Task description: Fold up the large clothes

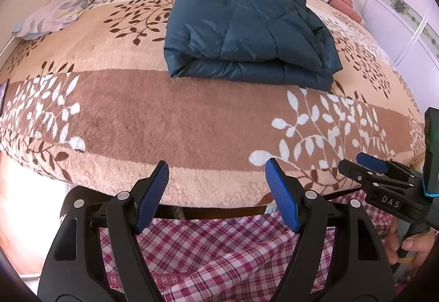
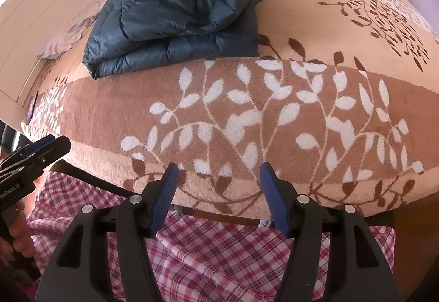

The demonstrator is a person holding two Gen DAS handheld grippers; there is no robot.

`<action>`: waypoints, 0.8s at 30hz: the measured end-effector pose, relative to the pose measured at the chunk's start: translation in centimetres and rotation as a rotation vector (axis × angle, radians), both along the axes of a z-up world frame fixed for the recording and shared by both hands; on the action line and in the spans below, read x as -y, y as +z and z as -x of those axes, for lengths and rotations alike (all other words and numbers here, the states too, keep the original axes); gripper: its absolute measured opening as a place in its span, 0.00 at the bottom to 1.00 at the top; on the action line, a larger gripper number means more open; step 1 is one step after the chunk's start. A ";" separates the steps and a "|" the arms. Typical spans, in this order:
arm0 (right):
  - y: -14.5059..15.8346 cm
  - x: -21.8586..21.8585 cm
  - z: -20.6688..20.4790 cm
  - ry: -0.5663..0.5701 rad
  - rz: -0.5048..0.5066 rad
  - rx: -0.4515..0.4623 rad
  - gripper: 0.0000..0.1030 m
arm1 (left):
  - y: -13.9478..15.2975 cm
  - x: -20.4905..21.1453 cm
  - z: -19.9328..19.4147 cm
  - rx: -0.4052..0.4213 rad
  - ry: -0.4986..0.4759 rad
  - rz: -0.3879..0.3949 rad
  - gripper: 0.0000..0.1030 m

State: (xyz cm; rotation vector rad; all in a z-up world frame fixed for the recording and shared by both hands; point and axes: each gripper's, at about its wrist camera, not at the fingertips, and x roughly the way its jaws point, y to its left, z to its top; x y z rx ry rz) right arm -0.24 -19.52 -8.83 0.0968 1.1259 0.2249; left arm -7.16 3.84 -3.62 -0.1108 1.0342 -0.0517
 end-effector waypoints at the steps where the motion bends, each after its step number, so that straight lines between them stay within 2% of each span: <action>1: 0.0 0.0 0.0 0.000 0.000 0.000 0.59 | 0.0 -0.1 0.0 0.000 0.001 -0.001 0.70; 24: 0.0 -0.2 0.1 0.006 0.001 0.003 0.59 | 0.4 -0.2 0.3 0.007 0.003 -0.008 0.70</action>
